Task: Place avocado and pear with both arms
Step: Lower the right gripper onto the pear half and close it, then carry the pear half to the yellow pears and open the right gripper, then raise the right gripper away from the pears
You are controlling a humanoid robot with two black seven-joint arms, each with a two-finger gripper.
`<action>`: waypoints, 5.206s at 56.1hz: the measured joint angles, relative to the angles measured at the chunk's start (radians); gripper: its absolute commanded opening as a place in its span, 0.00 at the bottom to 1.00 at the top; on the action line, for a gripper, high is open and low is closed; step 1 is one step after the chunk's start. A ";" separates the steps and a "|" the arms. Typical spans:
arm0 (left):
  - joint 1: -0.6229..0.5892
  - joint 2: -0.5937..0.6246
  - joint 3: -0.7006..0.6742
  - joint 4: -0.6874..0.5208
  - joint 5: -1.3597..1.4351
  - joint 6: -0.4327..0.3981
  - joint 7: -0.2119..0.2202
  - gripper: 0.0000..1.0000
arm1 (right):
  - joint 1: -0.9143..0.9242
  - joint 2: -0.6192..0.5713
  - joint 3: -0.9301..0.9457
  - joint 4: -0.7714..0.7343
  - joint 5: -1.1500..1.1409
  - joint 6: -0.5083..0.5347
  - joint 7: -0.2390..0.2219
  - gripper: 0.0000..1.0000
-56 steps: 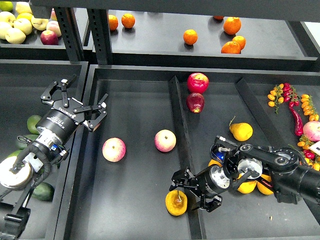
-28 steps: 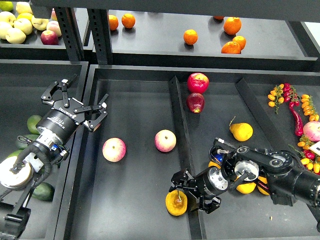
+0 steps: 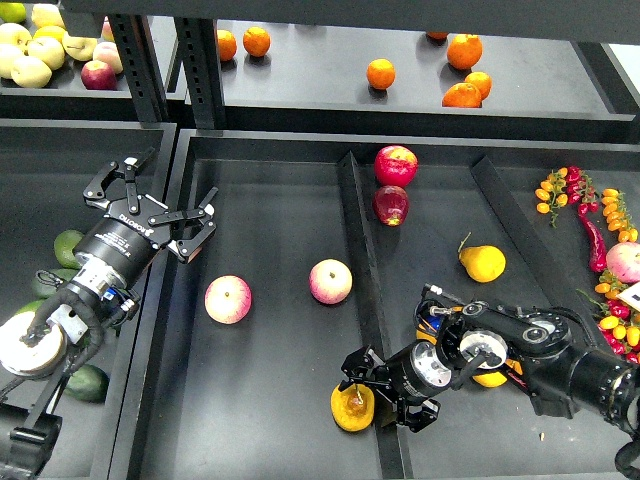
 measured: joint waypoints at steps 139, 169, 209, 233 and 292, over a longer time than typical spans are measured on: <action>0.003 0.000 0.011 0.000 0.001 0.000 0.003 1.00 | -0.105 -0.406 0.042 0.004 0.478 0.000 0.000 0.30; 0.003 0.000 0.017 0.000 0.002 0.000 0.002 1.00 | -0.107 -0.401 0.043 0.001 0.477 0.000 0.000 0.98; 0.017 0.000 0.012 0.000 0.003 0.001 0.000 1.00 | -0.131 -0.480 0.549 -0.002 0.546 0.000 0.000 1.00; 0.028 0.000 0.016 0.000 0.002 0.002 -0.001 1.00 | -0.214 -0.162 1.069 0.005 0.540 0.000 0.000 1.00; 0.036 0.000 0.004 0.000 0.002 0.002 -0.003 1.00 | -0.622 0.138 1.402 0.341 0.286 0.000 0.361 1.00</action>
